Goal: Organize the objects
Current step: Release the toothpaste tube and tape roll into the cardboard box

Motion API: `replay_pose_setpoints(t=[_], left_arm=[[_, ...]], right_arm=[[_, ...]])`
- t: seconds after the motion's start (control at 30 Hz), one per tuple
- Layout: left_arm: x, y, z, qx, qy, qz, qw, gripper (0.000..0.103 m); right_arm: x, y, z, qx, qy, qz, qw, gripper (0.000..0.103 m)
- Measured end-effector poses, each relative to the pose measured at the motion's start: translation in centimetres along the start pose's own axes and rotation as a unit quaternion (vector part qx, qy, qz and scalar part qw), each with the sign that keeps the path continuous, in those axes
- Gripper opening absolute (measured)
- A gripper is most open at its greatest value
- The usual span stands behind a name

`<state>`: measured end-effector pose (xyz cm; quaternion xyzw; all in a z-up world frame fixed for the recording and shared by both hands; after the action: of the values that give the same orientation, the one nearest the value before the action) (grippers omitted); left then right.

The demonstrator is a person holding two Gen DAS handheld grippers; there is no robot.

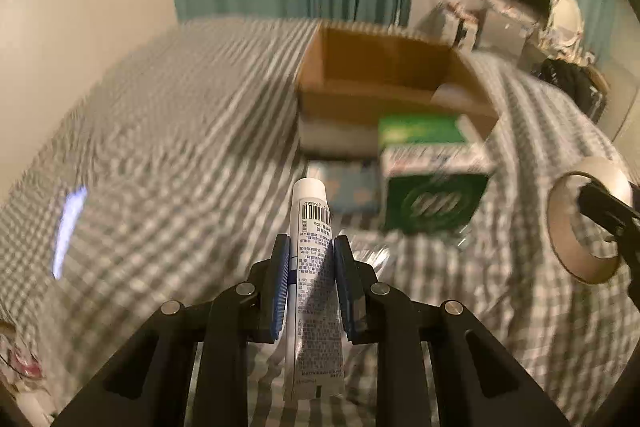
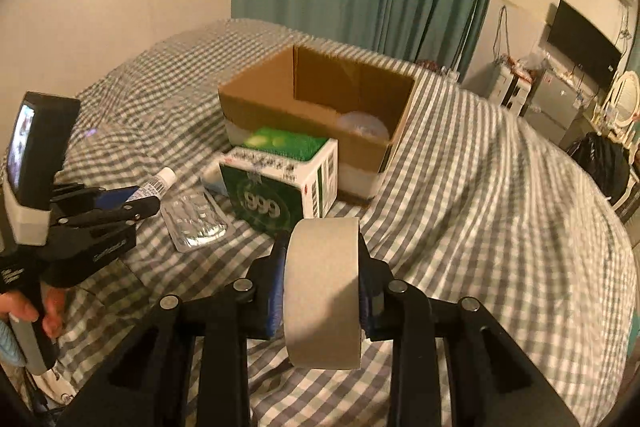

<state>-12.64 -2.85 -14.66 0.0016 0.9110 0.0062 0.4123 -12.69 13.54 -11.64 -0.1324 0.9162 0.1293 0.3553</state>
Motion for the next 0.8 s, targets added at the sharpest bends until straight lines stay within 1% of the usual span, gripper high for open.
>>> replay_pose_setpoints(t=[0.03,0.1,0.13,0.2,0.3,0.33,0.43,0.57,0.63,0.7,0.8], left_arm=[[-0.7,0.1,-1.2,0.006,0.013,0.001,0.9999,0.022],[-2.8,1.0,-4.3,0.028,0.049,0.004,0.9984,0.022],[-3.3,1.3,-5.3,0.033,0.060,0.004,0.9976,0.022],[-4.6,2.2,-8.8,0.046,0.094,0.013,0.9944,0.022],[-4.6,3.3,-13.1,0.053,0.123,0.034,0.9904,0.022],[-4.2,3.6,-14.0,0.055,0.124,0.035,0.9901,0.022],[-1.2,4.2,-17.2,0.060,0.109,0.031,0.9918,0.022],[3.9,4.4,-19.9,0.058,0.090,0.031,0.9937,0.022],[6.4,4.4,-20.3,0.056,0.078,0.032,0.9948,0.022],[9.4,4.4,-20.1,0.061,0.059,0.031,0.9959,0.022],[13.5,4.3,-19.1,0.068,0.029,0.026,0.9970,0.022]], right_arm=[[-0.5,0.2,-0.6,-0.001,0.008,0.001,1.000,0.028],[-1.9,0.7,-2.7,0.000,0.035,0.001,0.999,0.028],[-2.5,1.0,-3.8,0.002,0.048,0.002,0.999,0.028],[-3.7,1.5,-6.4,0.004,0.078,0.002,0.997,0.028],[-4.2,2.2,-10.1,0.009,0.112,-0.003,0.994,0.028],[-4.1,2.5,-11.3,0.011,0.119,-0.006,0.993,0.028],[-2.7,3.7,-14.8,0.028,0.136,-0.020,0.990,0.028],[1.4,5.3,-18.0,0.050,0.127,-0.042,0.990,0.028],[4.2,5.9,-19.0,0.057,0.116,-0.050,0.990,0.028],[7.4,6.4,-19.6,0.063,0.101,-0.055,0.991,0.028],[12.4,6.5,-19.5,0.077,0.068,-0.068,0.992,0.028]])
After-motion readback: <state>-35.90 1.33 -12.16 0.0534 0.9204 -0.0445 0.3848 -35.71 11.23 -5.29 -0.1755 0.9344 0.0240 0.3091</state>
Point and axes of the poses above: each gripper's, at about its wrist camera, not at the fingertips, and x roughly the way its jaws point, y to its right, z to its underside, the point moved 9 cm from there along x, roughly the way its jaws point, and after that the axes turned 1 degree about z, right-handed, at the moved point
